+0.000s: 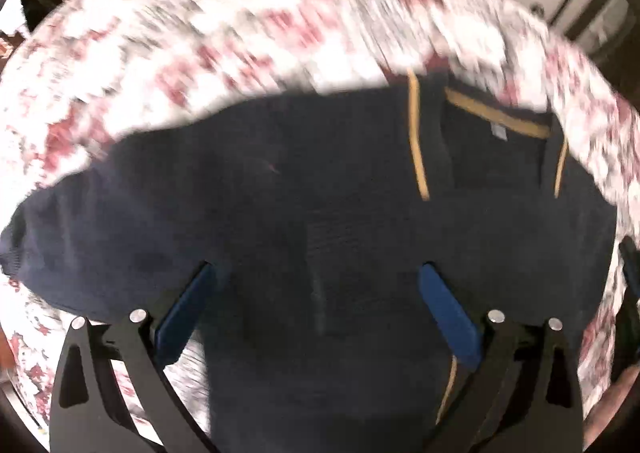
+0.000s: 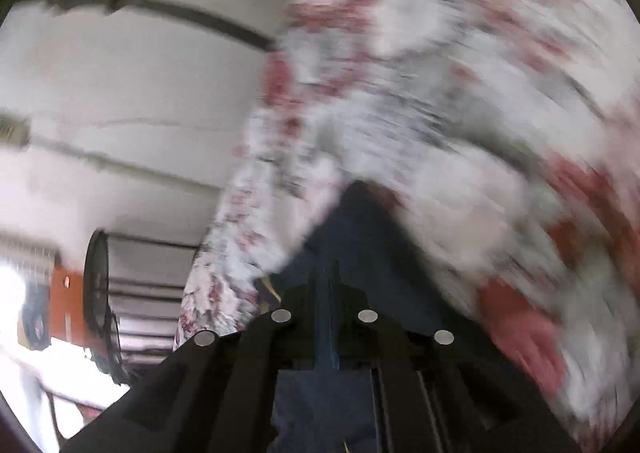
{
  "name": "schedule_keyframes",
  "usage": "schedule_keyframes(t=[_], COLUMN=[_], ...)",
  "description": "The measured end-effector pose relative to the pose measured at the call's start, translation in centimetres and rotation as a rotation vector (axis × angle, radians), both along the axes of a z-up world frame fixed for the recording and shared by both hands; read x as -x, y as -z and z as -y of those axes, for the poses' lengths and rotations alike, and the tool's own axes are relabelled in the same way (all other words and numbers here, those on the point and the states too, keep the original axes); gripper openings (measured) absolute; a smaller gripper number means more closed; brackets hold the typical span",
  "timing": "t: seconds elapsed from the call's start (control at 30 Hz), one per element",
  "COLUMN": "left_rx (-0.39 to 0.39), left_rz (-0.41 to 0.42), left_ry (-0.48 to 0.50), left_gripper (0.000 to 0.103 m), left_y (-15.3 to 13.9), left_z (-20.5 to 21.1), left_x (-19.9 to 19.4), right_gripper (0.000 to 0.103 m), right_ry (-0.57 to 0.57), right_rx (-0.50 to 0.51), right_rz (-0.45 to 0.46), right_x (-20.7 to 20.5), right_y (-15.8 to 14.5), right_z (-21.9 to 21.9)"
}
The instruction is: Fold small clothes
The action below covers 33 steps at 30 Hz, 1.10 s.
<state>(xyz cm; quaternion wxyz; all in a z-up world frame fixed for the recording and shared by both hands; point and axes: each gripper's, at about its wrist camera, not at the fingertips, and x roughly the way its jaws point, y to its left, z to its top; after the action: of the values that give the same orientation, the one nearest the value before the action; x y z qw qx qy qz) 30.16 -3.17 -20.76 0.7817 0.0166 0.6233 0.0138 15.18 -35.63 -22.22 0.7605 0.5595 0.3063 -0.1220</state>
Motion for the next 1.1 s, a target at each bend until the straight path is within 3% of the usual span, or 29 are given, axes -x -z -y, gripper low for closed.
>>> schedule_keyframes(t=[0.07,0.1,0.17,0.2,0.27,0.37,0.47,0.53,0.57,0.6,0.63,0.7,0.73,0.8,0.87,0.9,0.97,1.03,1.1], left_rx=[-0.04,-0.05,-0.05,-0.06,-0.046,0.004,-0.124,-0.163,-0.152,-0.127,-0.086,-0.002,0.066,0.18,0.235,0.242,0.219,0.201,0.232], left_rz=[-0.031,-0.071,-0.123,-0.118,-0.085,-0.006,-0.04,-0.082,-0.081,-0.09,-0.091,-0.063,-0.045,-0.027,-0.001,0.018,0.071,0.135,0.177], left_ry=[-0.021,-0.022,-0.022,-0.02,-0.028,-0.038,0.017,0.044,0.035,0.023,-0.005,-0.067,-0.111,-0.194,-0.273,-0.309,-0.386,-0.448,-0.499], left_gripper=[0.099,0.099,0.099,0.099,0.098,0.098,0.098,0.099,0.099,0.099,0.099,0.099,0.099,0.099,0.099,0.099,0.098,0.098,0.098], left_y=[0.9,1.7,3.3,3.2,1.9,-0.5,0.8,2.7,2.6,2.3,1.5,-0.4,-1.6,-3.0,-3.9,-4.3,-4.8,-5.6,-5.7], left_z=[-0.6,-0.6,-0.6,-0.5,0.0,0.2,1.6,2.1,1.9,1.6,0.6,-2.4,-4.3,-8.3,-11.8,-14.0,-16.6,-20.4,-25.9], left_x=[-0.7,-0.9,-1.4,-1.5,-1.7,-1.4,-1.7,-1.6,-1.8,-2.0,-1.8,-1.1,-1.0,-0.2,0.5,0.5,5.2,6.3,9.0], right_gripper=[0.026,0.004,0.0,0.003,0.013,0.033,0.041,0.039,0.026,0.024,0.03,0.061,0.065,0.068,0.068,0.068,0.068,0.068,0.068], right_ry=[-0.034,-0.024,0.018,0.03,0.022,-0.138,-0.265,-0.314,-0.293,-0.266,-0.253,-0.235,-0.238,-0.248,-0.235,-0.235,-0.266,-0.286,-0.29], right_rx=[0.004,-0.016,-0.066,-0.096,-0.055,0.01,-0.046,-0.136,-0.137,-0.134,-0.145,-0.075,-0.006,0.061,0.076,0.082,0.114,0.151,0.119], right_rz=[-0.062,-0.108,-0.11,-0.112,-0.07,-0.049,-0.141,-0.242,-0.251,-0.26,-0.244,-0.185,-0.167,-0.138,-0.097,-0.081,-0.054,-0.029,0.004], right_x=[-2.0,-1.9,-1.0,-0.9,-0.7,-0.9,-1.1,-1.2,-1.3,-1.1,-0.7,1.0,1.7,3.0,4.1,4.5,4.0,2.8,1.9], right_y=[2.1,3.8,5.7,5.1,2.6,-0.7,0.6,4.5,5.0,4.6,3.5,0.4,-1.4,-3.3,-4.6,-5.2,-5.6,-6.2,-6.7], right_z=[0.0,-0.1,0.6,0.9,0.5,-3.0,-7.4,-9.6,-9.8,-9.6,-9.4,-9.6,-10.1,-11.4,-12.3,-12.5,-13.8,-14.9,-14.8])
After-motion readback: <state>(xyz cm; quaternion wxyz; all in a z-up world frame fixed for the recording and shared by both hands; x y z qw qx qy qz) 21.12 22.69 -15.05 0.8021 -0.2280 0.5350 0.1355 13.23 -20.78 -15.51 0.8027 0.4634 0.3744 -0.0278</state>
